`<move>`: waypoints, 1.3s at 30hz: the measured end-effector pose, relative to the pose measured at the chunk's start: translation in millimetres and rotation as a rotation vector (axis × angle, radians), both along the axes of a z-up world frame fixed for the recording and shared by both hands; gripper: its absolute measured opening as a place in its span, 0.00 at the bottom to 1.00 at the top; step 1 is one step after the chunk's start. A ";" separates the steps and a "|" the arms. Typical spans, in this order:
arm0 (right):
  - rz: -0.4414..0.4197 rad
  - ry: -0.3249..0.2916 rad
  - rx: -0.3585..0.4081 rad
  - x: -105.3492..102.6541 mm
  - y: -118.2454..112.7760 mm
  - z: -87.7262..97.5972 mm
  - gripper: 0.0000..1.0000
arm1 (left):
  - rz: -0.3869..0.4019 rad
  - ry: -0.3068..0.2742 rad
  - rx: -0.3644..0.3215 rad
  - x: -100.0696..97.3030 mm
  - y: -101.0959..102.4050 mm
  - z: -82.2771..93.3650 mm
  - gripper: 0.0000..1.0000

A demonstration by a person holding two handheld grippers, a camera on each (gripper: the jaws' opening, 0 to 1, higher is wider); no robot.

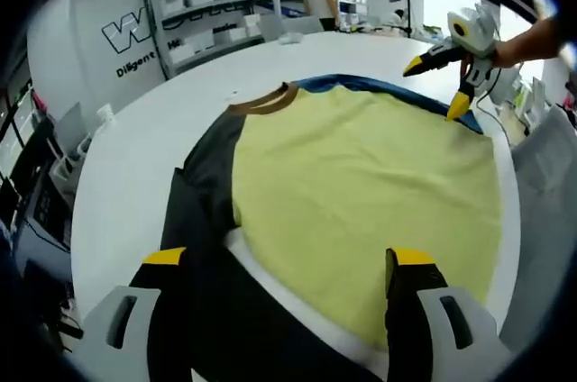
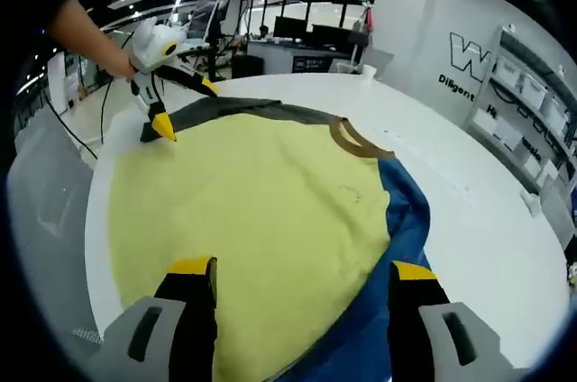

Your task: Fold the garment on the visible template until the final outline fits inside the template.

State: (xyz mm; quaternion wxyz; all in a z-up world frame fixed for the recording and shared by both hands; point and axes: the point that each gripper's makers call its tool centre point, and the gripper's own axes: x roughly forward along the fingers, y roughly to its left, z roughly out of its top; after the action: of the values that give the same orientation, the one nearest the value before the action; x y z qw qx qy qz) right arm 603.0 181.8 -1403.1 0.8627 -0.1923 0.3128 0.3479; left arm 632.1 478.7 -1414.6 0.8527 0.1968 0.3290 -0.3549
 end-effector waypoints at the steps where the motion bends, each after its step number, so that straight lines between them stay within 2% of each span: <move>1: -0.005 0.010 0.002 -2.4 -3.0 -1.5 0.78 | 0.005 0.001 0.005 -1.8 2.7 -0.4 0.85; 7: -0.008 0.006 0.023 -18.2 -18.3 -1.6 0.76 | 0.047 0.015 0.031 -20.5 14.0 2.2 0.84; 13: -0.004 0.019 0.050 -33.1 -25.6 -5.5 0.79 | 0.116 0.020 0.038 -29.0 24.6 -2.4 0.83; 17: -0.005 0.023 0.068 -38.4 -29.4 -3.5 0.80 | 0.113 0.013 0.024 -42.0 23.2 1.2 0.82; 19: -0.004 0.022 0.071 -42.0 -32.6 -2.9 0.80 | 0.112 0.010 0.054 -51.1 27.8 0.3 0.81; 22: -0.002 0.026 0.075 -49.1 -39.6 -3.4 0.79 | 0.114 0.005 0.055 -59.2 31.6 1.0 0.78; 25: -0.008 0.030 0.050 -57.5 -50.1 -6.4 0.77 | 0.125 0.007 0.062 -67.7 34.3 0.1 0.76; 31: -0.055 0.074 0.049 -81.9 -61.7 -11.6 0.74 | 0.078 0.032 0.056 -86.8 30.7 -2.2 0.67; 35: -0.072 0.086 0.028 -91.0 -63.7 -16.4 0.73 | 0.045 0.038 0.065 -95.7 33.6 -5.9 0.63; 37: -0.116 0.100 0.028 -95.7 -65.6 -18.4 0.72 | 0.003 0.040 0.082 -101.9 36.5 -8.6 0.59; 39: -0.147 0.106 0.029 -98.3 -66.1 -18.7 0.71 | -0.008 0.048 0.085 -102.9 40.3 -11.7 0.55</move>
State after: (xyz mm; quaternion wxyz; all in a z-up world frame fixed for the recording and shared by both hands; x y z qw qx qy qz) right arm 504.7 115.7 -1421.8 0.8708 -0.1375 0.3661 0.2980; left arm 529.2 518.9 -1426.3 0.8340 0.2255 0.3632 -0.3488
